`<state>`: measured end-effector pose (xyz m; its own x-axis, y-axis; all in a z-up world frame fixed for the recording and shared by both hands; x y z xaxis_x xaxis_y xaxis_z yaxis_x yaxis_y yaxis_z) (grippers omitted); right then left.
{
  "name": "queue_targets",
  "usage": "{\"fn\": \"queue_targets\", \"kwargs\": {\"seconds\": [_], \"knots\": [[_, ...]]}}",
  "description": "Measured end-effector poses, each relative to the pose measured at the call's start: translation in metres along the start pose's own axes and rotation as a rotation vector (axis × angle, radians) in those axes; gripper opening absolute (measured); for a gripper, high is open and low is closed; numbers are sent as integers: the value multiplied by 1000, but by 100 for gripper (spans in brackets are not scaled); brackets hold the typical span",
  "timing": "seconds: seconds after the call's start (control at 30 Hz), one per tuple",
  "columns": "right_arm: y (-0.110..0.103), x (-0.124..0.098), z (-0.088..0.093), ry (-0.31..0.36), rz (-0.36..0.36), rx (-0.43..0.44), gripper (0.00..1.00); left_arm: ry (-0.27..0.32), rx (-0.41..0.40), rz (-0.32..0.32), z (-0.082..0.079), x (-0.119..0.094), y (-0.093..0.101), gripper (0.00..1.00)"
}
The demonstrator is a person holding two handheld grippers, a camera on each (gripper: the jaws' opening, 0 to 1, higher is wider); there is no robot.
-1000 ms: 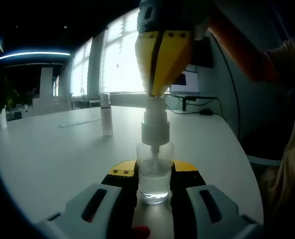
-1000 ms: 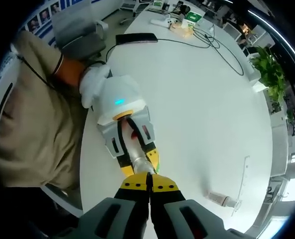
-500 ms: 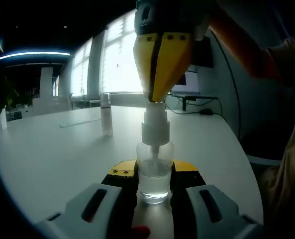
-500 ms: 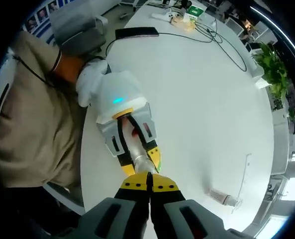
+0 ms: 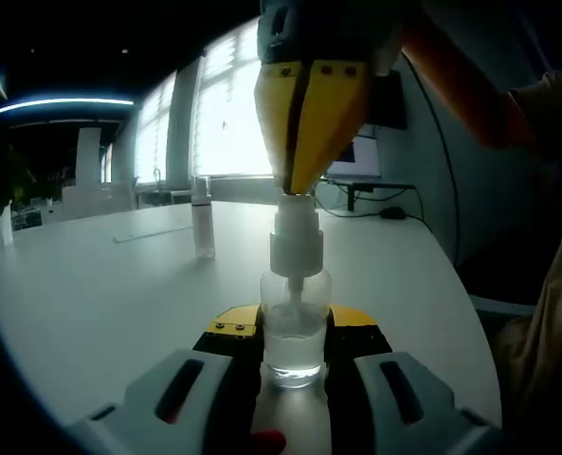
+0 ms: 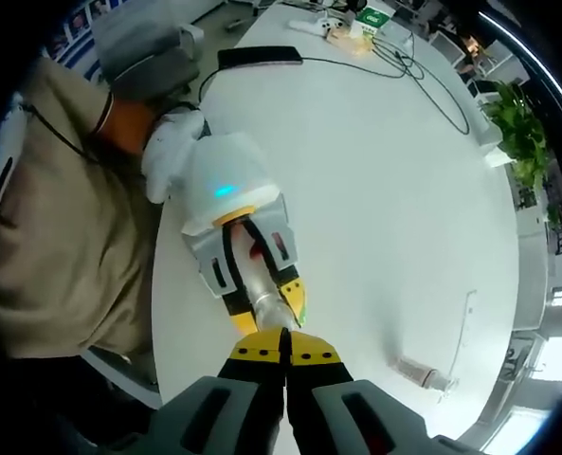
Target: Clamp pump bottle remove cover press pump head put on cover
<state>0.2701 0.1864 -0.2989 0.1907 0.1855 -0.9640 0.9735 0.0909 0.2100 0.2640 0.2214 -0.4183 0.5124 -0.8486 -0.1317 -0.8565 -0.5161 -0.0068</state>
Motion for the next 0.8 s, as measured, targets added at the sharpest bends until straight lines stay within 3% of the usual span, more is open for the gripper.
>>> {"fn": "queue_targets", "kwargs": {"seconds": [0.8], "knots": [[1,-8,6,96,41,7,0,1,0,1,0,0,0,16]]}}
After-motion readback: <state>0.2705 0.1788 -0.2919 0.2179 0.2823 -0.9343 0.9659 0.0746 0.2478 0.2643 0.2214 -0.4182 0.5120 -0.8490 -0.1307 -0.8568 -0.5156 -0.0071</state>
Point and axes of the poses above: the point that each gripper's makers call its tool centre point, and the gripper's own axes: x roughly forward along the fingers, y roughly to its right, z roughly out of its underside, the point moved 7 cm from there along -x, roughly backward along the fingers
